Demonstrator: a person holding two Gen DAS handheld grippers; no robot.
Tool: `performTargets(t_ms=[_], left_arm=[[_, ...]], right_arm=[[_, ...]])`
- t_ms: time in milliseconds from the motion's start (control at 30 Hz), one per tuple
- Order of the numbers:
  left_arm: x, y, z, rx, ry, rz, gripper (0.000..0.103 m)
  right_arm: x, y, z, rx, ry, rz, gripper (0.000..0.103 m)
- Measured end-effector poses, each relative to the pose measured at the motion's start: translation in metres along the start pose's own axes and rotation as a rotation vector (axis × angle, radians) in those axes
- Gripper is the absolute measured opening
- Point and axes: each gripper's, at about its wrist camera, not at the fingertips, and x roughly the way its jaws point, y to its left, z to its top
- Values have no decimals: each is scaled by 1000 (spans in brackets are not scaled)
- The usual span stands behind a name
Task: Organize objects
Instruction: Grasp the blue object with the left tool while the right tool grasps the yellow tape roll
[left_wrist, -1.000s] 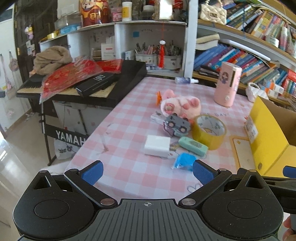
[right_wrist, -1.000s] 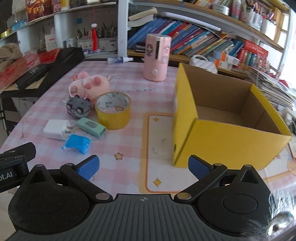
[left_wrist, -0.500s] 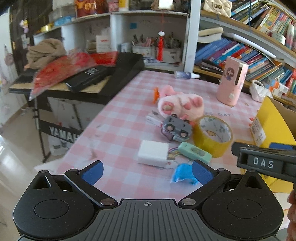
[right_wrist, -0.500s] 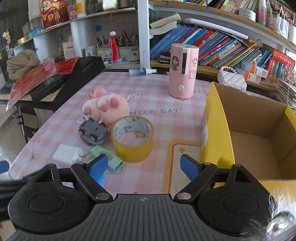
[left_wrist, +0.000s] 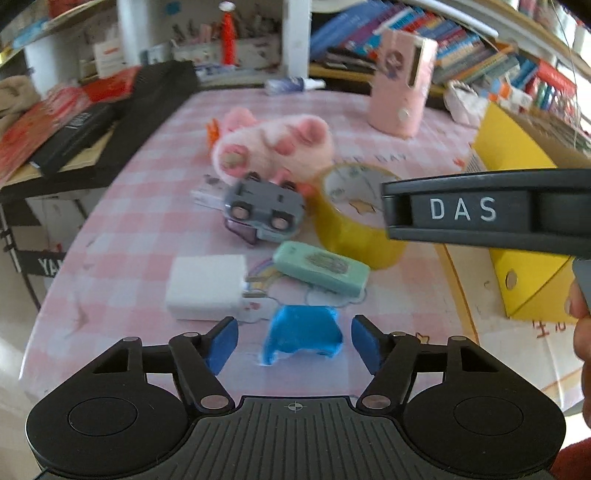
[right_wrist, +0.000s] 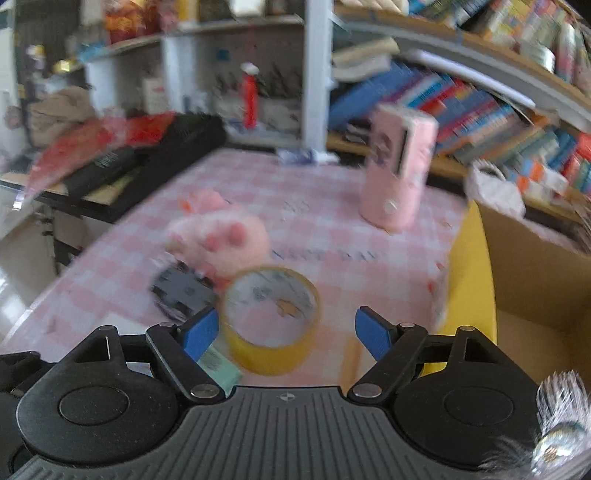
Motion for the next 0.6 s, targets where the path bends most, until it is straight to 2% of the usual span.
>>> performTargets(t_ms=[67, 200, 300, 467, 600], left_arm=[[3, -2, 0, 7, 5, -6, 64], [9, -4, 1, 16, 17, -14, 56], [12, -5, 2, 40, 19, -13, 43], [3, 5, 3, 27, 9, -30, 40], [-7, 16, 1, 15, 4, -30, 40]], right_arm=[[6, -7, -4, 28, 41, -76, 72], [8, -19, -11, 82, 68, -173, 80], [10, -20, -10, 69, 63, -97, 84], [18, 2, -2, -34, 46, -1, 95], [42, 15, 7, -91, 71, 44, 96]])
